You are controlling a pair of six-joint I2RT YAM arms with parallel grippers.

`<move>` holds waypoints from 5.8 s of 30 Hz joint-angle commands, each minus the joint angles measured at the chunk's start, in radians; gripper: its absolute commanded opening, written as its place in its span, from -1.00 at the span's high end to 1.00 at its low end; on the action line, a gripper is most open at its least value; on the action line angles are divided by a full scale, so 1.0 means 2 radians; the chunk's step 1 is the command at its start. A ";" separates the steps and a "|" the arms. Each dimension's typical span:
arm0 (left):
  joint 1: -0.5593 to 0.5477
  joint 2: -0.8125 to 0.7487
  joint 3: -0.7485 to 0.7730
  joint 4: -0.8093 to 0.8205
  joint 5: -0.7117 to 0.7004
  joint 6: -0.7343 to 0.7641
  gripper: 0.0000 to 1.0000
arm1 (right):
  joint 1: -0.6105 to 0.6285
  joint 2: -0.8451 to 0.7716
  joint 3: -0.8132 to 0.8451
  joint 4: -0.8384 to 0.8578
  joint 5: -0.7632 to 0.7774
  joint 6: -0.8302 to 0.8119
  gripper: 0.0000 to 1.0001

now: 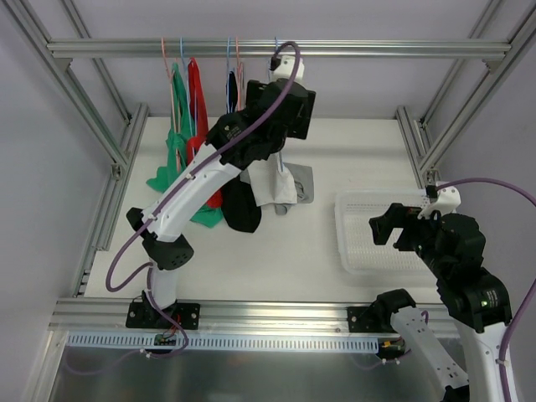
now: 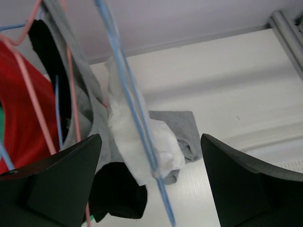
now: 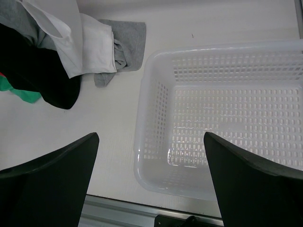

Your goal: Remove the tank top from the hanger

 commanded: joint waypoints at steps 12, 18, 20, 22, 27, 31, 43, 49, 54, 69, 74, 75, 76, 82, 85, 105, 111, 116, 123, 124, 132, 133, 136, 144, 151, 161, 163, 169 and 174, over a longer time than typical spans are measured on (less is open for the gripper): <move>0.081 0.010 -0.015 0.060 0.097 -0.032 0.07 | 0.002 -0.007 -0.001 0.002 -0.041 0.009 -0.99; 0.081 0.017 -0.015 0.071 0.085 -0.034 0.50 | 0.002 -0.010 0.004 0.001 -0.048 0.008 -0.99; 0.083 0.017 -0.016 0.071 0.077 -0.034 0.56 | 0.003 -0.010 0.004 0.000 -0.048 0.007 -0.99; 0.085 0.017 -0.018 0.074 0.078 -0.035 0.59 | 0.003 -0.012 0.004 -0.002 -0.048 0.007 -0.99; 0.091 0.017 -0.015 0.081 0.075 -0.035 1.00 | 0.002 -0.014 0.004 -0.003 -0.048 0.006 -0.99; 0.091 0.004 -0.014 0.090 0.093 -0.035 1.00 | 0.001 -0.016 0.005 -0.004 -0.044 0.004 -0.99; 0.067 -0.053 -0.027 0.130 0.137 -0.028 1.00 | 0.002 -0.012 0.002 -0.005 -0.041 0.001 -0.99; 0.055 -0.072 -0.062 0.158 0.132 -0.027 1.00 | 0.002 -0.011 -0.002 -0.005 -0.041 0.000 -0.99; 0.054 -0.066 -0.065 0.168 0.128 -0.032 1.00 | 0.002 -0.016 -0.005 -0.005 -0.041 0.000 -0.99; -0.054 -0.279 -0.324 0.272 0.125 -0.028 1.00 | 0.003 -0.015 -0.032 0.074 -0.162 -0.032 -0.99; -0.087 -0.385 -0.450 0.270 0.190 -0.054 1.00 | 0.002 0.019 -0.020 0.165 -0.304 -0.031 -0.92; -0.098 -0.401 -0.470 0.270 0.194 -0.060 1.00 | 0.002 0.037 -0.017 0.179 -0.316 -0.023 -0.89; -0.103 -0.434 -0.489 0.270 0.197 -0.076 1.00 | 0.003 0.048 -0.015 0.192 -0.325 -0.018 -0.82; -0.110 -0.529 -0.621 0.264 0.236 -0.143 1.00 | 0.032 0.133 0.007 0.262 -0.349 -0.032 -0.49; -0.110 -0.547 -0.642 0.258 0.262 -0.161 1.00 | 0.056 0.165 0.030 0.264 -0.312 -0.066 -0.35; -0.110 -0.559 -0.648 0.254 0.289 -0.176 1.00 | 0.085 0.253 0.015 0.304 -0.284 -0.100 0.08; -0.110 -0.569 -0.650 0.254 0.286 -0.177 1.00 | 0.085 0.269 0.013 0.315 -0.291 -0.104 0.36; -0.110 -0.577 -0.655 0.252 0.277 -0.177 1.00 | 0.085 0.271 0.008 0.326 -0.291 -0.099 0.75; -0.110 -0.583 -0.661 0.244 0.279 -0.163 1.00 | 0.079 0.255 0.013 0.320 -0.219 -0.093 0.99; -0.110 -0.585 -0.660 0.239 0.294 -0.158 1.00 | 0.075 0.254 0.023 0.314 -0.200 -0.091 0.99; -0.110 -0.609 -0.636 0.233 0.336 -0.123 1.00 | 0.014 0.289 0.082 0.285 -0.155 -0.026 0.99; -0.110 -0.609 -0.630 0.234 0.335 -0.116 1.00 | 0.014 0.295 0.085 0.285 -0.175 -0.021 0.99; -0.110 -0.597 -0.614 0.255 0.335 -0.093 1.00 | 0.014 0.269 0.084 0.300 -0.248 -0.005 0.99; -0.110 -0.570 -0.729 0.688 0.335 0.007 1.00 | 0.014 0.163 0.042 0.314 -0.344 0.062 0.99; -0.110 -0.435 -0.702 0.932 0.254 0.125 1.00 | 0.039 0.053 -0.033 0.351 -0.413 0.144 0.99; -0.110 -0.319 -0.733 1.165 0.287 0.186 1.00 | 0.064 0.034 -0.099 0.315 -0.400 0.139 0.99; -0.110 -0.320 -0.742 1.179 0.291 0.188 1.00 | 0.078 0.045 -0.121 0.315 -0.384 0.137 0.99; -0.110 -0.340 -0.751 1.161 0.286 0.207 1.00 | 0.148 0.076 -0.155 0.294 -0.298 0.108 0.99; -0.113 -0.439 -0.754 0.882 0.159 0.118 1.00 | 0.206 0.119 -0.166 0.294 -0.222 0.091 0.99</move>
